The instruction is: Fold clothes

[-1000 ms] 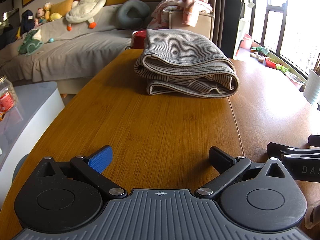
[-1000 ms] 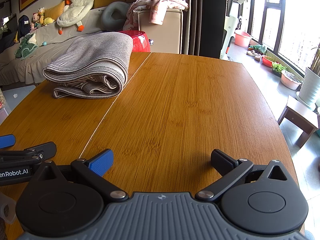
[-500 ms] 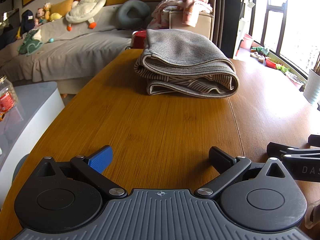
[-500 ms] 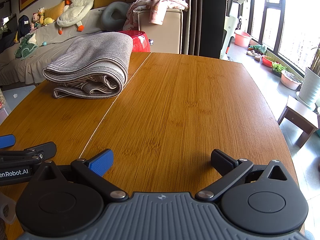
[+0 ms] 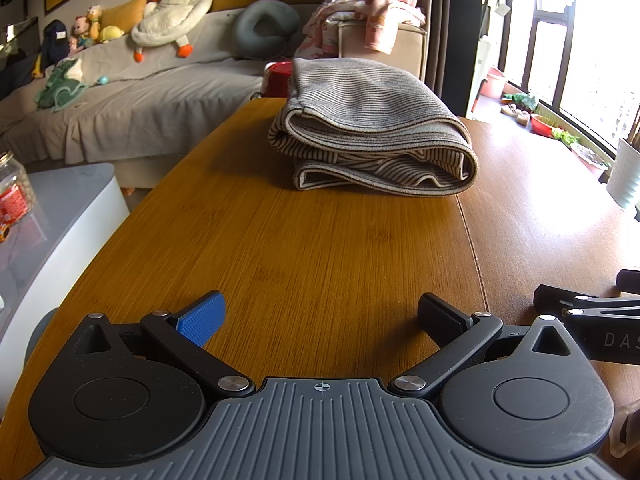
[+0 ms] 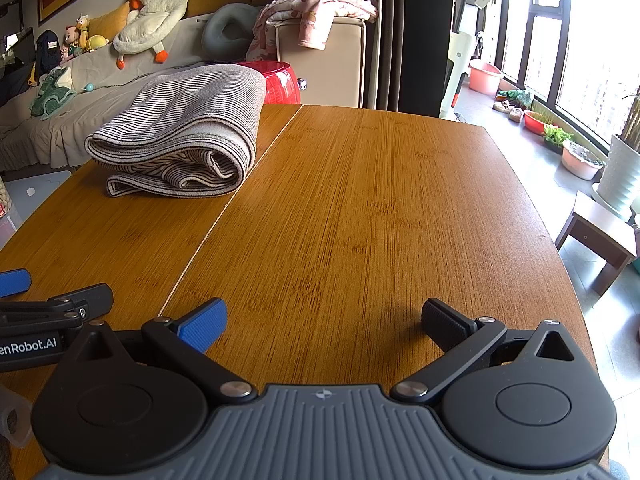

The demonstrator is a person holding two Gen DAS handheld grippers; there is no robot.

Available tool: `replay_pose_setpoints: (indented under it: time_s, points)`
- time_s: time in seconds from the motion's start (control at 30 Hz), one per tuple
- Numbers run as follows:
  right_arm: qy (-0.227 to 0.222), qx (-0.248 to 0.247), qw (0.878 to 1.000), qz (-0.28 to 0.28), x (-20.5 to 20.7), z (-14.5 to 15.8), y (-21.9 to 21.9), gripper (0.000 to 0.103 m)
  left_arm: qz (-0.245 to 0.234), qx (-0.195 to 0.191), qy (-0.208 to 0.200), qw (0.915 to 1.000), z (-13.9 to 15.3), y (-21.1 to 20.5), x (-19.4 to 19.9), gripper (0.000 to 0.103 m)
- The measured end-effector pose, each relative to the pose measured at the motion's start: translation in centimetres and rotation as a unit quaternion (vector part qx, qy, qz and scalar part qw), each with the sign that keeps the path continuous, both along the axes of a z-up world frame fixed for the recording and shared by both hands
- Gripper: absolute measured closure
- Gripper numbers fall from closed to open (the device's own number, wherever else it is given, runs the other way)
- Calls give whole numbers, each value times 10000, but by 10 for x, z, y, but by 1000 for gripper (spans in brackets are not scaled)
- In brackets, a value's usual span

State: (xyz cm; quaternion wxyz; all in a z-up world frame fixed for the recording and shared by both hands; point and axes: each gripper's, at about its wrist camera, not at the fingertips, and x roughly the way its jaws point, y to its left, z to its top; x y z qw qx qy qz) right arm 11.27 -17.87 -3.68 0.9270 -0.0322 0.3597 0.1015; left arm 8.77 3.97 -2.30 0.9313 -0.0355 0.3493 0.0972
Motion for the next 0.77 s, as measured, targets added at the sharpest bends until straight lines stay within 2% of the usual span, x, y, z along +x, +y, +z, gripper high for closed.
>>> replay_pose_setpoints:
  time_s: [0.77]
  points:
    - [-6, -7, 10000, -29, -2, 1, -1, 0, -31, -83, -52, 9999, 1, 2, -2, 0]
